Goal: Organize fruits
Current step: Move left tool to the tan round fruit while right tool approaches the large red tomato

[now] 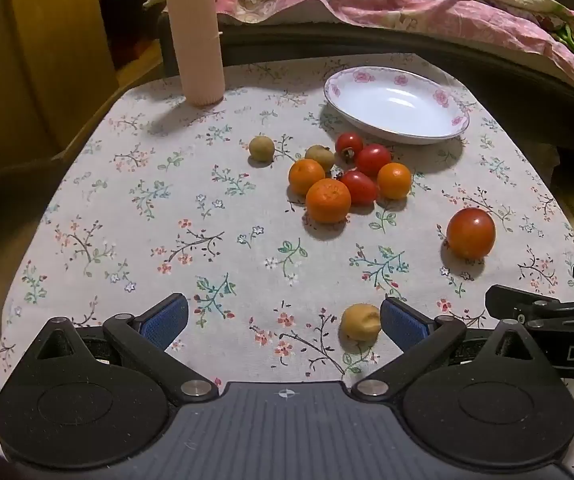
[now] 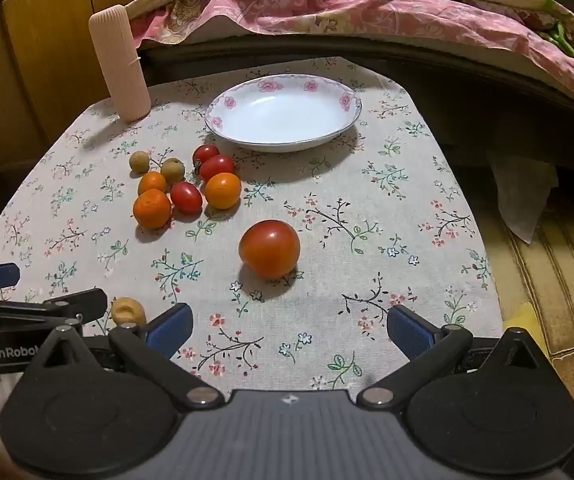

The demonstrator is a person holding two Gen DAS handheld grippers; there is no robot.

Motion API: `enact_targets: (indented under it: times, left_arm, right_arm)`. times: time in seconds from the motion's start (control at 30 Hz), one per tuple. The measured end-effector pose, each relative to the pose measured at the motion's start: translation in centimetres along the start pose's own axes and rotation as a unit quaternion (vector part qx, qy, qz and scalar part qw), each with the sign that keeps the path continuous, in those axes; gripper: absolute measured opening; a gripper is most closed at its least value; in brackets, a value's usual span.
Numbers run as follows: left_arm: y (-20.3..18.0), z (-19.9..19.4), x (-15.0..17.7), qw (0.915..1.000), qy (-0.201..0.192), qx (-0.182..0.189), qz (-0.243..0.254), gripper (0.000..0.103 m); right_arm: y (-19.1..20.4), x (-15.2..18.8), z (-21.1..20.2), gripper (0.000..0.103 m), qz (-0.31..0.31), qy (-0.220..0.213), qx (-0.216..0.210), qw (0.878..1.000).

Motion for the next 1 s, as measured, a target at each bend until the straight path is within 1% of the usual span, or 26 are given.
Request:
enact_targets:
  times: [0.3, 0.33, 0.4, 1.0]
  left_arm:
    - [0.0, -0.1, 0.1, 1.0000, 0.003, 0.001, -0.001, 0.103]
    - [0.1, 0.3, 0.9, 1.0000, 0.002, 0.001, -0.001, 0.103]
    - [0.0, 0.3, 1.0, 1.0000, 0.001, 0.001, 0.000, 0.103]
    - [-0.1, 0.4, 1.1, 0.9999, 0.012, 0.004, -0.007, 0.102]
  right_arm:
    - [0.2, 0.1, -0.2, 0.103, 0.001, 0.001, -0.001, 1.000]
    - [0.1, 0.1, 0.2, 0.103, 0.001, 0.001, -0.002, 1.000]
    - [0.1, 0.2, 0.3, 0.103, 0.002, 0.002, -0.002, 1.000]
    - [0.2, 0.2, 0.4, 0.103, 0.002, 0.005, -0.003, 1.000]
Point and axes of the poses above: each gripper's, at about its wrist camera, not at the fingertips, and z roughly the way its jaws point, y to its left, x to its underside, the point moved 9 cm from there along z, roughly the way its jaws point, and after that the axes turned 4 degrees about -z, right-handed, at the moved point
